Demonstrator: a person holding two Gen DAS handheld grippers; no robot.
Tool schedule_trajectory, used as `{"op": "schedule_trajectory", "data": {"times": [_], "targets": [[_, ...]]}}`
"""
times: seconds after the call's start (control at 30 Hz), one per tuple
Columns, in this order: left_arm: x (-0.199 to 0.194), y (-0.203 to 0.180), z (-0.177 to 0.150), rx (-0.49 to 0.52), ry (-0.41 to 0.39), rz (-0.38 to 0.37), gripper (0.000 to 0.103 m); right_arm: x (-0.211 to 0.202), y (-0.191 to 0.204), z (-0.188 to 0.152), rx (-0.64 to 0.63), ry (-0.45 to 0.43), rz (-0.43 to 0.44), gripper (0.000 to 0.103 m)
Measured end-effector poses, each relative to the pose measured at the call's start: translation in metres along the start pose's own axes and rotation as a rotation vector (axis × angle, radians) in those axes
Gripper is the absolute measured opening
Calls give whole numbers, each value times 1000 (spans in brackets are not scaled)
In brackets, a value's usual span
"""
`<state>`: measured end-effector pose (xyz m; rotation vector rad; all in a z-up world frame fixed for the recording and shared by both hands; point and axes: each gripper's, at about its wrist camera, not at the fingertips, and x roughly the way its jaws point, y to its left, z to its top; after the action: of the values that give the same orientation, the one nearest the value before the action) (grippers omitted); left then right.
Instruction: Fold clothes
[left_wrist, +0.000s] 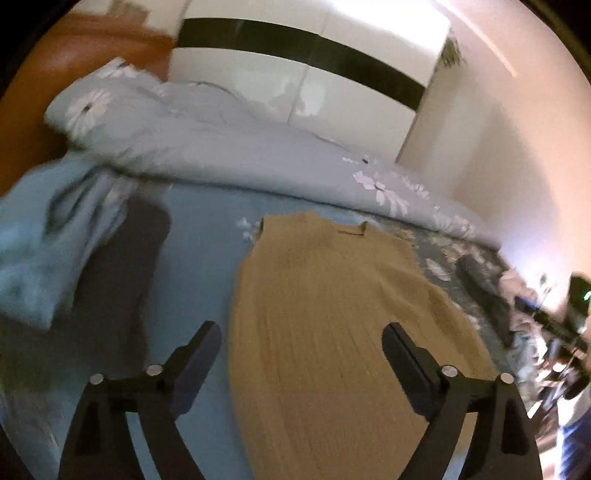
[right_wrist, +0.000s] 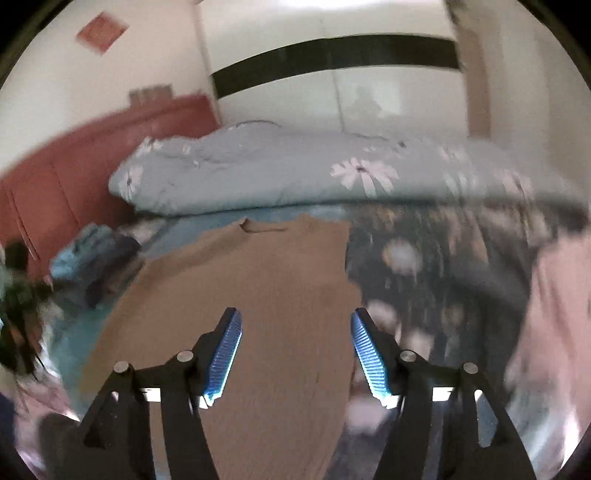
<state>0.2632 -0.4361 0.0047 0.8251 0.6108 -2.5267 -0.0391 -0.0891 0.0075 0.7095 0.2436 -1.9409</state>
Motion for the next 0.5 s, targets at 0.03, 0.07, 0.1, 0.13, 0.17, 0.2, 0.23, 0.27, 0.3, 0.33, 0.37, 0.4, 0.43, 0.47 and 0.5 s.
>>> {"op": "schedule_trajectory", "data": {"times": [0.03, 0.07, 0.1, 0.13, 0.17, 0.2, 0.23, 0.27, 0.3, 0.33, 0.37, 0.4, 0.43, 0.47, 0.5], "targets": [[12, -2, 14, 16, 11, 3, 94, 11, 3, 11, -19, 0, 19, 63], [25, -4, 27, 30, 22, 6, 95, 24, 6, 23, -36, 5, 34, 63], [41, -5, 39, 37, 47, -2, 95, 39, 9, 35, -51, 16, 44, 63], [57, -6, 52, 43, 73, -10, 95, 54, 10, 46, -72, 33, 47, 63], [74, -7, 64, 49, 100, -18, 95, 70, 11, 57, -98, 55, 43, 63], [92, -7, 75, 60, 133, -18, 95, 86, 12, 67, -124, 77, 38, 63], [104, -8, 83, 75, 154, -11, 95, 103, 12, 77, -149, 96, 38, 63], [124, -11, 93, 113, 164, 0, 95, 119, 11, 86, -173, 111, 41, 63], [139, -14, 101, 142, 167, 15, 95, 136, 9, 93, -189, 132, 35, 63], [155, -15, 107, 169, 180, 23, 95, 152, 5, 99, -196, 158, 21, 63], [174, -12, 113, 183, 203, 28, 95, 171, 2, 106, -198, 186, 4, 63], [193, -8, 118, 196, 226, 34, 95, 190, 0, 110, -200, 213, -12, 63], [204, -2, 121, 201, 237, 39, 95, 206, -3, 113, -206, 236, -23, 63], [218, 4, 125, 211, 249, 53, 95, 225, -5, 116, -220, 264, -36, 63], [236, 11, 128, 232, 266, 76, 95, 243, -7, 117, -240, 296, -44, 63]]}}
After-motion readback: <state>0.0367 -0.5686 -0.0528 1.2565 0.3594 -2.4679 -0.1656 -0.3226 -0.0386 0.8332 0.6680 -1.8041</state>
